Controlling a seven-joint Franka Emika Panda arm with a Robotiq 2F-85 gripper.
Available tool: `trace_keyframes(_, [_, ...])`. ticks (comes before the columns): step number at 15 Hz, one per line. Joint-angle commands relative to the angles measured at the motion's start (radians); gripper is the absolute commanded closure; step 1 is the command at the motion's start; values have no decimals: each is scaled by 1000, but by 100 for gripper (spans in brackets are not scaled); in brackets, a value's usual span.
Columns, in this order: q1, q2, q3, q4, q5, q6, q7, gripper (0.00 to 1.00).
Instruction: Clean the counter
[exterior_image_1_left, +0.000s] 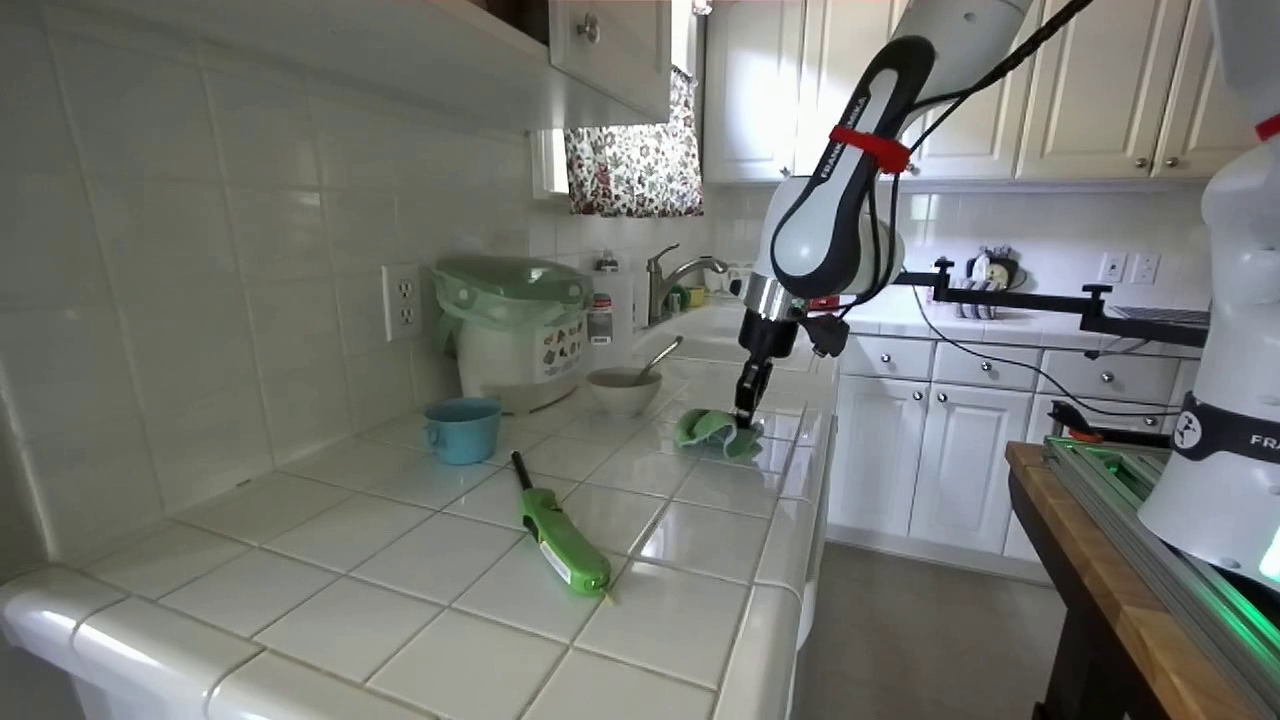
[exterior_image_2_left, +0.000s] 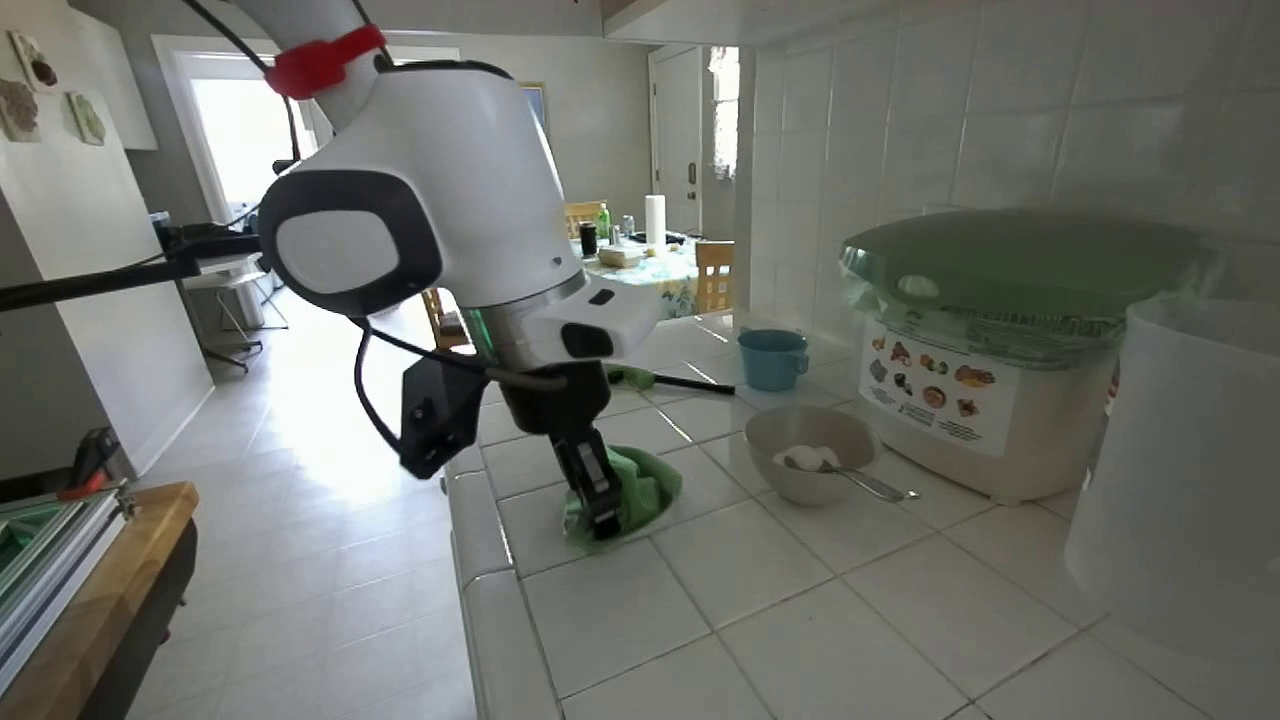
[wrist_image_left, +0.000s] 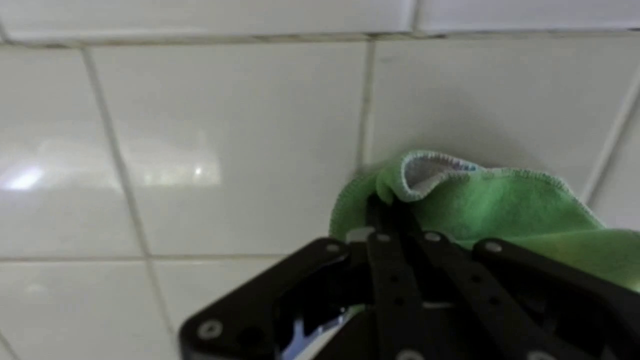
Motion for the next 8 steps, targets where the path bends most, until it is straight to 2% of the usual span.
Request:
trace_keyframes(1, [45,-14,68,-3,6,-12,9,99])
trace_keyframes(3, [75,-15,94,-7,-1,-6,22,99])
trace_keyframes(5, [87,-14,92,-5,-6,-9,24,99])
trace_keyframes(8, [61,-12,51,-7,3,23,28,99])
